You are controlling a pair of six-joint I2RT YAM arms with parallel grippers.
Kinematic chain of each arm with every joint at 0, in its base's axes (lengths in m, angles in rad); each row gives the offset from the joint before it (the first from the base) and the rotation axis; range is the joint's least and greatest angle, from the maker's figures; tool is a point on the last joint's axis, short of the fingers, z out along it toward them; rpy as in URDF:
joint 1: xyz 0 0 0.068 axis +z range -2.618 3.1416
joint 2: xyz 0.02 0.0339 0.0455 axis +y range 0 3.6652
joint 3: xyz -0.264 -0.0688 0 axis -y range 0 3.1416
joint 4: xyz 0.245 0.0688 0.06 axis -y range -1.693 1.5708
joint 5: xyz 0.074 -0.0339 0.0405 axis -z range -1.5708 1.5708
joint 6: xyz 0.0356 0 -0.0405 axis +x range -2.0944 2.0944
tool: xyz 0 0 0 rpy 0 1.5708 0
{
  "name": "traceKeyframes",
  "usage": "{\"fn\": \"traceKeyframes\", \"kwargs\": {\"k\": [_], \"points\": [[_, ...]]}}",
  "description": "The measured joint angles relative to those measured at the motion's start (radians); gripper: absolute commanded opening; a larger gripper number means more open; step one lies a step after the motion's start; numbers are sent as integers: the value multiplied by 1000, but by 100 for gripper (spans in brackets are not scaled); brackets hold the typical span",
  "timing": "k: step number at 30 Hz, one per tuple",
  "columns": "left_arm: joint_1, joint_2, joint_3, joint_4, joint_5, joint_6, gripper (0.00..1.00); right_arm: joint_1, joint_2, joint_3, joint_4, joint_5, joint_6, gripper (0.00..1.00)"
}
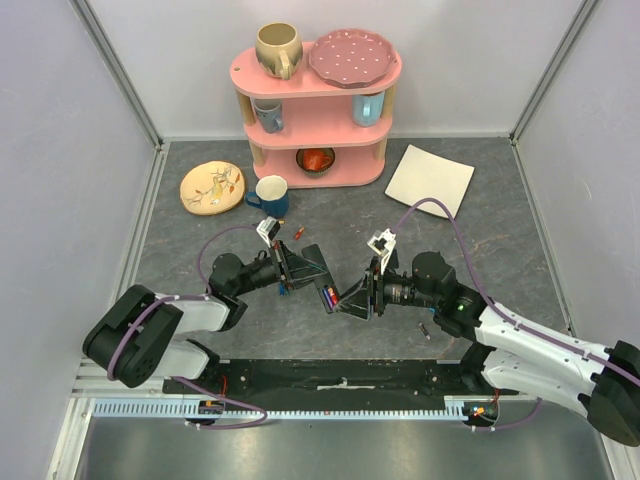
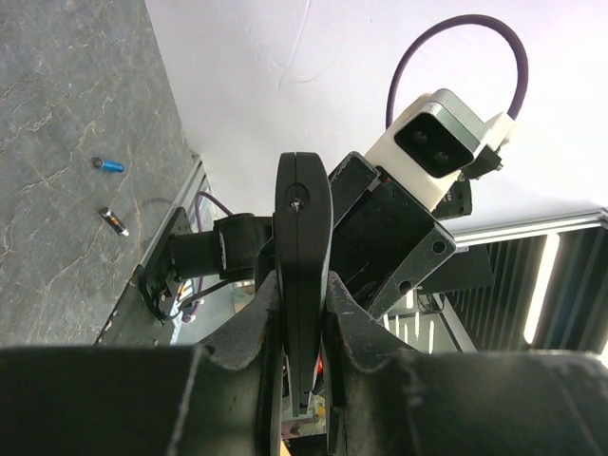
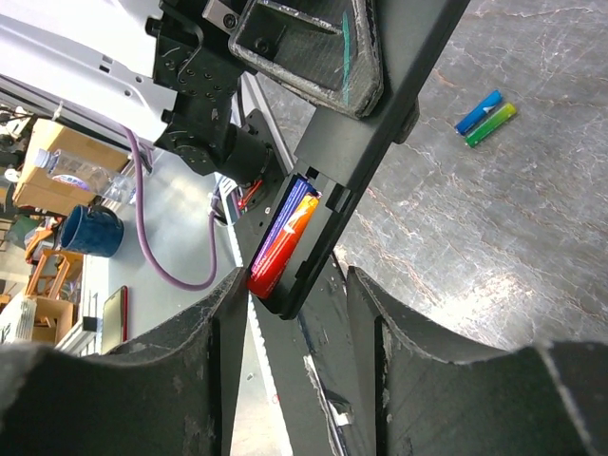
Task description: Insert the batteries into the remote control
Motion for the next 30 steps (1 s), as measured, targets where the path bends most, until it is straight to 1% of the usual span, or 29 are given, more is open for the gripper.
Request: {"fn": "traceKeyframes", "kwargs": {"k": [30], "points": [[-9, -34, -8, -3, -1, 23, 2, -26, 57, -64, 203, -103, 191, 38]]}}
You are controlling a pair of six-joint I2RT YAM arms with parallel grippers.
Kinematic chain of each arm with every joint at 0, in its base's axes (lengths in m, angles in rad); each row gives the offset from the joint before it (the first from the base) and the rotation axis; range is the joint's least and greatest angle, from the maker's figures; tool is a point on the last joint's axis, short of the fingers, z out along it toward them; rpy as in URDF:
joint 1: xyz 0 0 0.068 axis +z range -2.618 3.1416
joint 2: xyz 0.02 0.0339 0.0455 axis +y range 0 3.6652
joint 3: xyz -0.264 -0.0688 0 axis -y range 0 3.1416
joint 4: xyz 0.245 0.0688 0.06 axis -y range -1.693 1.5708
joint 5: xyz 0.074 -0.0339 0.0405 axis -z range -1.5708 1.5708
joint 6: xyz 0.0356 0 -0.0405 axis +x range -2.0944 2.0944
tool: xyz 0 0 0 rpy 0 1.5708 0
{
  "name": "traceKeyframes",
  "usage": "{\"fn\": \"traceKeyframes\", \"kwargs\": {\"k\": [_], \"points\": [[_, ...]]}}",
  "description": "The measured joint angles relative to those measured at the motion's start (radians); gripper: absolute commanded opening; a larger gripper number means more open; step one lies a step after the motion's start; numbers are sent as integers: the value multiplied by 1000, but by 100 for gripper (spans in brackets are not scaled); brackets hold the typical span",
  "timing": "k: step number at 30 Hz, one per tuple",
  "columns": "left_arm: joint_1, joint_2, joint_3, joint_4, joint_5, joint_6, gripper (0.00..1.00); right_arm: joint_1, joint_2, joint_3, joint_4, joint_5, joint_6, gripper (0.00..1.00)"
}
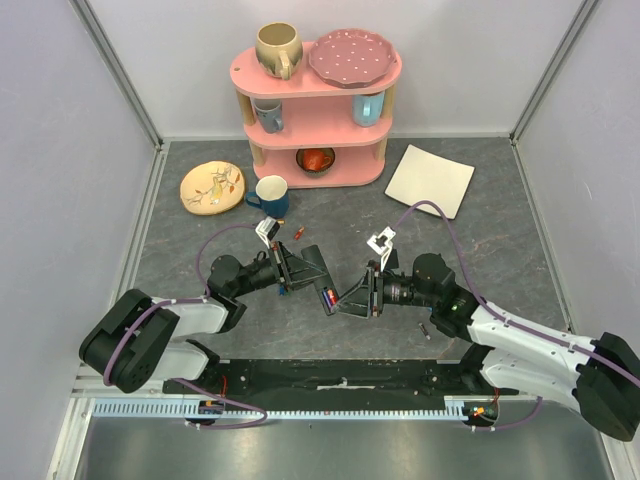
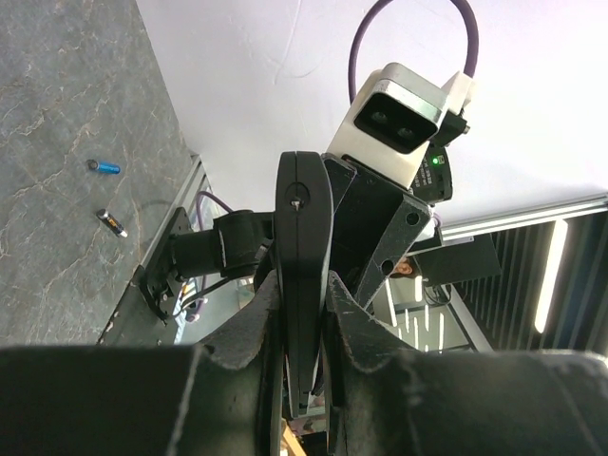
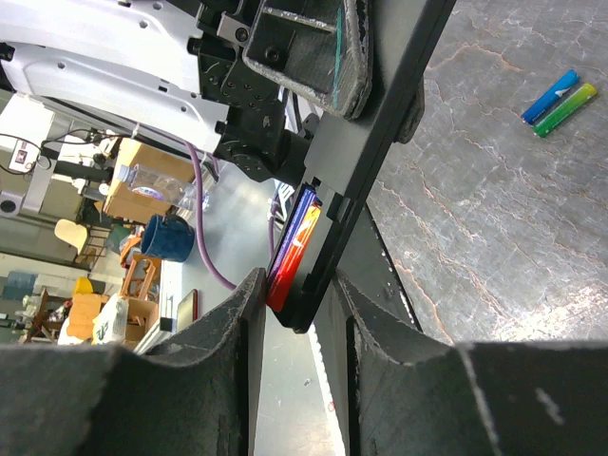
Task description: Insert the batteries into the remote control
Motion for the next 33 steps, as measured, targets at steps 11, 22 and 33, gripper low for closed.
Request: {"fn": "traceKeyframes", "kwargs": {"k": [11, 22, 33], "points": [[-5, -4, -1, 1, -1, 6, 2, -6, 27, -4, 39, -14, 48, 34], [-25, -4, -7, 5, 27, 7, 2, -23, 24, -8, 23, 8, 44, 64], [-27, -2, -8, 5, 44, 7, 2, -24, 10, 14, -9, 10, 41, 51]]}}
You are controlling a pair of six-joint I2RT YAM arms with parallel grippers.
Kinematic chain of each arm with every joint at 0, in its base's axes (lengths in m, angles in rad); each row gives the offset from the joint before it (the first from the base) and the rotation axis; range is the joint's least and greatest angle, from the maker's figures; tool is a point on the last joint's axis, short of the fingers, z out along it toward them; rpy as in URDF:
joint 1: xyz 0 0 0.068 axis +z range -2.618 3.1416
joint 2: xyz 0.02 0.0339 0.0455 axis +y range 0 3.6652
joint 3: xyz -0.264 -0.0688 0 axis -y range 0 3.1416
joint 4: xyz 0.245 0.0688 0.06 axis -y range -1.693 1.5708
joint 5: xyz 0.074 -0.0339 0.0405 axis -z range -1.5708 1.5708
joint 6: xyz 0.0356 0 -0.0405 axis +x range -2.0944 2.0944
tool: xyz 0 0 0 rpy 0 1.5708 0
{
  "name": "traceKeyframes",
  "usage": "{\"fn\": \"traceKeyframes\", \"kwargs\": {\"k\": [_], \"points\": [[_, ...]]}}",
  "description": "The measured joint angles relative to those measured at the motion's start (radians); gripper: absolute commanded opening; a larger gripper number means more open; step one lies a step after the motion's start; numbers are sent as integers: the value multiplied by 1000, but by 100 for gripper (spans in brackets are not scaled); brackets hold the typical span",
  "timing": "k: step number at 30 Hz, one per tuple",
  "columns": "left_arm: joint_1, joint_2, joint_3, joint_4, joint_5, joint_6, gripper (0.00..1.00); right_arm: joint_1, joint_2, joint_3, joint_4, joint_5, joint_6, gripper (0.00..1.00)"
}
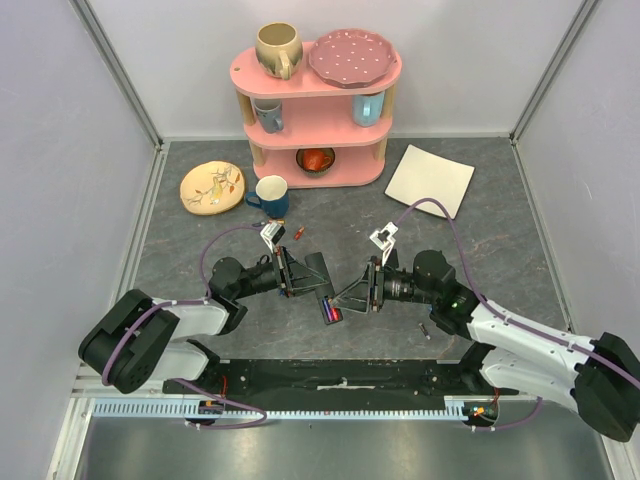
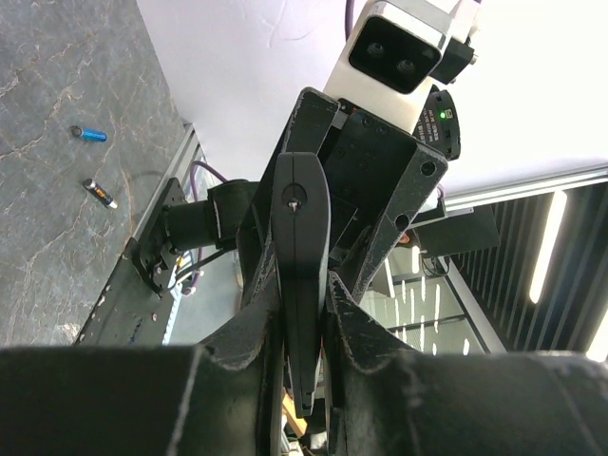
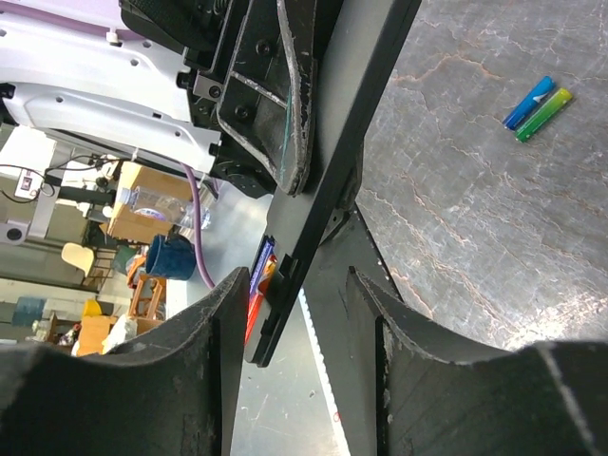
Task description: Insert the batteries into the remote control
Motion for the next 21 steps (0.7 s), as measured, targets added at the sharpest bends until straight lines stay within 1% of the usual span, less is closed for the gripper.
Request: {"fn": "traceKeyframes", "kwargs": {"k": [4, 9, 12, 18, 21], "points": [[0, 0, 0, 0, 0, 0, 2, -1, 20, 0, 29, -13, 18, 49], [0, 0, 0, 0, 0, 0, 2, -2, 58, 0, 67, -35, 43, 50], [0, 0, 0, 0, 0, 0, 2, -2, 73, 0, 77, -48, 53, 47], [0, 5, 0, -3, -1, 8, 2, -2, 89, 1, 91, -64, 71, 34], [0, 6, 0, -5, -1, 16, 2, -2, 96, 3, 97, -69, 79, 26]]}}
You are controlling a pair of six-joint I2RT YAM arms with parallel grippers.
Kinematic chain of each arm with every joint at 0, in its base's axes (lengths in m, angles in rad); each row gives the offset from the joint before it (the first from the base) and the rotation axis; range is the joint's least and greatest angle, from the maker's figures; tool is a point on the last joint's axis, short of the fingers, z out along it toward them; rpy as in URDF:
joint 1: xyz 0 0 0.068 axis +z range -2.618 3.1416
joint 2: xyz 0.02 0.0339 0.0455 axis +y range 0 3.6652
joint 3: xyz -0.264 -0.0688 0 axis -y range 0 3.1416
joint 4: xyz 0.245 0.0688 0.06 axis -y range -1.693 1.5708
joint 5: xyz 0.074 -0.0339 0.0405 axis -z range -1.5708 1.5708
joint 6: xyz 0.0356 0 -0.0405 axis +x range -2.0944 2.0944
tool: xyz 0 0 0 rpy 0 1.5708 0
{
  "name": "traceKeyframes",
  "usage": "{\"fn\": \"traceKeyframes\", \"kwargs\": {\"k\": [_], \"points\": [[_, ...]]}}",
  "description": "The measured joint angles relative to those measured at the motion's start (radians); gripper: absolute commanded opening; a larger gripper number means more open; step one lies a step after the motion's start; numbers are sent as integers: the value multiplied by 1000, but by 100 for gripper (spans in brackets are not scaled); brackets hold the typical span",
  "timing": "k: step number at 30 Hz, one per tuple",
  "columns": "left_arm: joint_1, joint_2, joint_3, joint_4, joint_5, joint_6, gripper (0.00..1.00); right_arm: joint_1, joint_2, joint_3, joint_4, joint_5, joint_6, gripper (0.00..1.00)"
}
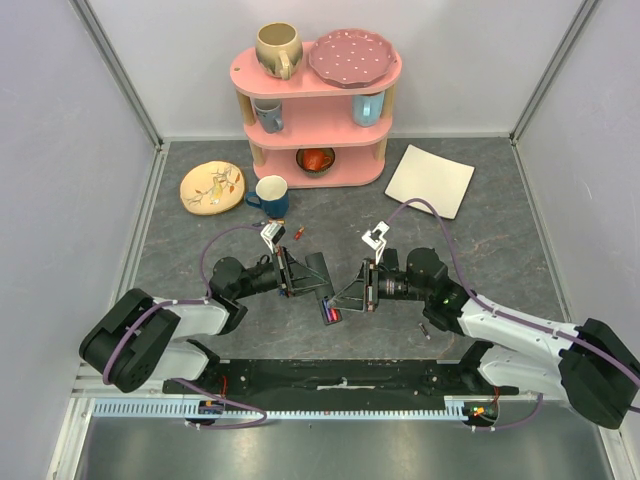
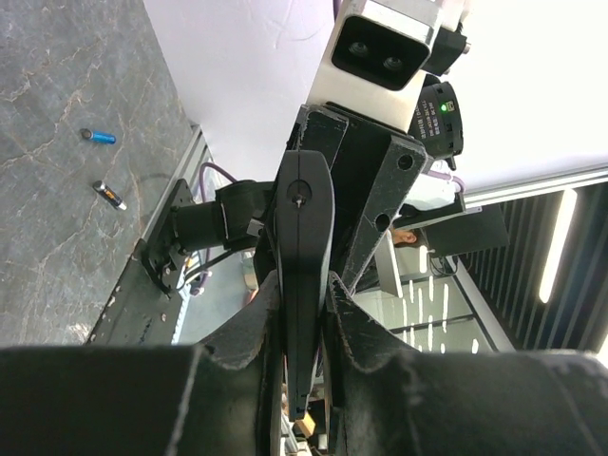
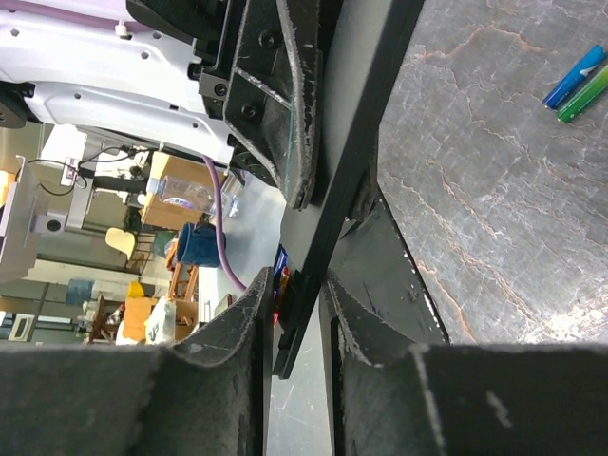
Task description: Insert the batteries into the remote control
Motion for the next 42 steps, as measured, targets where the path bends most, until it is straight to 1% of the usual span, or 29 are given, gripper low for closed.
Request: {"fn": "traceKeyframes", "kwargs": {"k": [1, 2, 4, 5, 6, 8, 9, 11, 13, 17, 18, 23, 26, 27, 32, 33, 35, 36, 38, 40, 42], "points": [[0, 0, 0, 1, 0, 2, 2, 0, 2, 0, 0, 0, 1, 21], [0, 0, 0, 3, 0, 6, 2, 0, 4, 0, 0, 0, 4, 19], [0, 0, 0, 5, 0, 16, 2, 0, 7, 0, -6, 1, 11, 19], [0, 0, 0, 5, 0, 19, 2, 0, 8, 1, -8, 1, 14, 21], [0, 0, 0, 5, 0, 21, 2, 0, 8, 2, -9, 1, 15, 33], [0, 0, 0, 4, 0, 26, 2, 0, 8, 3, -13, 1, 18, 47], [0, 0, 0, 2, -1, 25, 2, 0, 8, 6, -14, 1, 17, 57], [0, -2, 0, 6, -3, 25, 2, 0, 8, 9, -24, 6, 18, 61], [0, -6, 0, 5, -10, 31, 2, -1, 8, 9, -33, 8, 28, 63], [0, -54, 0, 5, -41, 72, 2, -2, 8, 10, -48, 9, 51, 59], [0, -71, 0, 2, -48, 90, 2, -2, 8, 10, -52, 9, 57, 57], [0, -180, 3, -94, -89, 195, 2, -2, 8, 22, -46, 12, 78, 51], [0, -205, 12, -140, -103, 229, 2, -2, 8, 22, -35, 21, 89, 46], [0, -207, 13, -148, -106, 234, 2, -2, 9, 22, -34, 24, 91, 42], [0, -204, 13, -179, -109, 242, 2, -2, 23, 24, -29, 25, 93, 31], [0, -199, 13, -179, -109, 242, 2, -2, 24, 24, -27, 24, 93, 26], [0, -188, 13, -175, -108, 241, 2, -2, 25, 24, -26, 24, 91, 21], [0, -180, 13, -172, -108, 240, 2, -2, 26, 24, -25, 24, 89, 16], [0, -165, 13, -161, -108, 235, 2, -2, 31, 24, -24, 23, 85, 11], [1, -151, 13, -145, -106, 224, 2, -2, 33, 24, -22, 23, 84, 10], [2, -142, 13, -129, -106, 217, 2, -2, 33, 24, -21, 23, 84, 20]]}}
